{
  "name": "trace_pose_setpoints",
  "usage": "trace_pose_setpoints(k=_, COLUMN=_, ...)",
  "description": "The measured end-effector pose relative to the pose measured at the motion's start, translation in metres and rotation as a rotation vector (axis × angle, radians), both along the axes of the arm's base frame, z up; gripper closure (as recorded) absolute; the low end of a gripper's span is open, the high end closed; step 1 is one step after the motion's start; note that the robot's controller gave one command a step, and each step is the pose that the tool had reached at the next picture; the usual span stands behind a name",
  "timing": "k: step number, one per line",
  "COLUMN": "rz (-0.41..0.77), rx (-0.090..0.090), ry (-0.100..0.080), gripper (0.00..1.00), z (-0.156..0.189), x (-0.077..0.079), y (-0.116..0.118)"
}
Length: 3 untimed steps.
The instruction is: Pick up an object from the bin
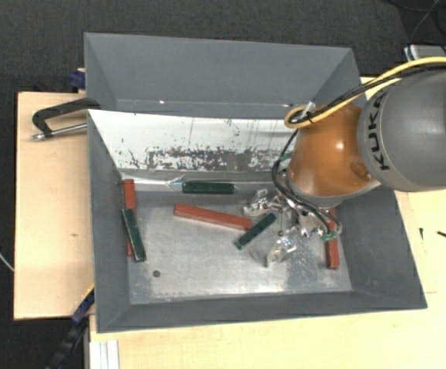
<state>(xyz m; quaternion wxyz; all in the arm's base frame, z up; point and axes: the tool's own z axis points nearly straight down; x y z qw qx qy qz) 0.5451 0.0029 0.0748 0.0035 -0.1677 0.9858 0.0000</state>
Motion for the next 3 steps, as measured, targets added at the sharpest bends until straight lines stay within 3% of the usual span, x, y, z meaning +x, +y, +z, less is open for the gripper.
trace_pose_setpoints(k=1, rz=0.001, rx=0.001, ry=-0.001, gripper=1.0, z=0.0062, x=-0.0004, y=0.003)
trace_pose_setpoints(k=3, rz=0.001, rx=0.001, ry=0.0, gripper=1.0, z=0.0076, x=-0.0006, y=0.003)
